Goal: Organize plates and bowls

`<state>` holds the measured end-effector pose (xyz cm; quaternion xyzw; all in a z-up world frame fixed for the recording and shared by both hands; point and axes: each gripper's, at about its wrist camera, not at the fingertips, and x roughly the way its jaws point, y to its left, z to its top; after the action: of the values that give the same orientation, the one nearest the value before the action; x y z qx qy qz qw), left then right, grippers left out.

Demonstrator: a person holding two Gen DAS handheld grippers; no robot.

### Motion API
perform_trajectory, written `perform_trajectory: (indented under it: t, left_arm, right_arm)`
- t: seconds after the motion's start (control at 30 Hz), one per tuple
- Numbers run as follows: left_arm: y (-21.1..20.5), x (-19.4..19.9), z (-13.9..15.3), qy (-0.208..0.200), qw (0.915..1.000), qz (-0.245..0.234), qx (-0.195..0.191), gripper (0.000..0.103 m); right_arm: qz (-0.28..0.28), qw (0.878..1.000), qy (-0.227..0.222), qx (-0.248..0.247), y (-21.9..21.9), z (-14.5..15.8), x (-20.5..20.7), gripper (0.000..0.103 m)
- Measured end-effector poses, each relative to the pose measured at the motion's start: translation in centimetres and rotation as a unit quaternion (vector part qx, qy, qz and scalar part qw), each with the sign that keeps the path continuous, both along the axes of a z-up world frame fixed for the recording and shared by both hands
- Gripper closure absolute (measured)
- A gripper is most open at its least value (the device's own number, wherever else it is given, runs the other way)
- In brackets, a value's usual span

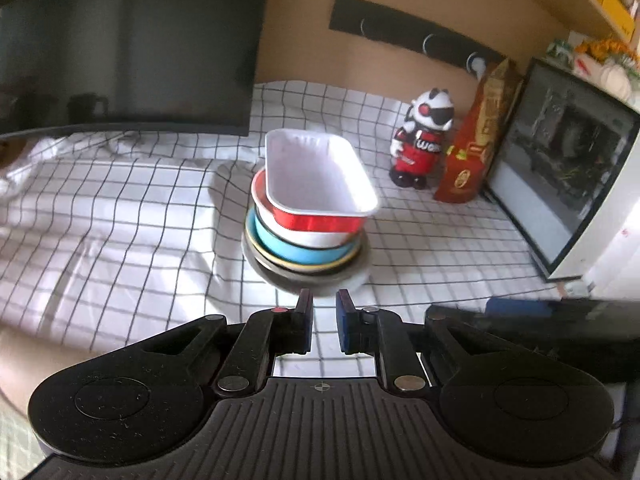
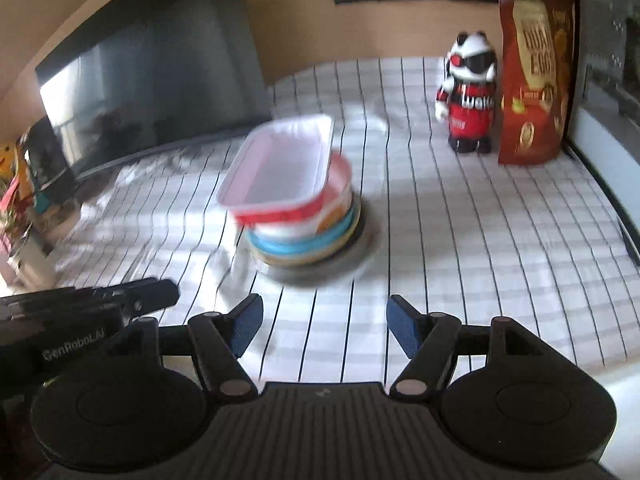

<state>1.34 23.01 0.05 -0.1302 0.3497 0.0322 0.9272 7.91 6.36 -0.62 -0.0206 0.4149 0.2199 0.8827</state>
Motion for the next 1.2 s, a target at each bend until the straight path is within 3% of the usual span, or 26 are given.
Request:
perform_trajectory:
  t: [0.33,1.2]
  left_arm:
    - [-3.4,-3.4,1.5,0.006,0.9996,-0.009,0.026,0.087]
    - [-3.0,-2.6,0.5,0.029,0.9995,-0.004,0.015,0.087]
  right_arm:
    - [0.002,1.000,-0.013,0.009,-2.0,1.5,-3.6,0.034]
    - [0.007,1.000,0.007,0.006,-1.6,0.5,-3.1,0.034]
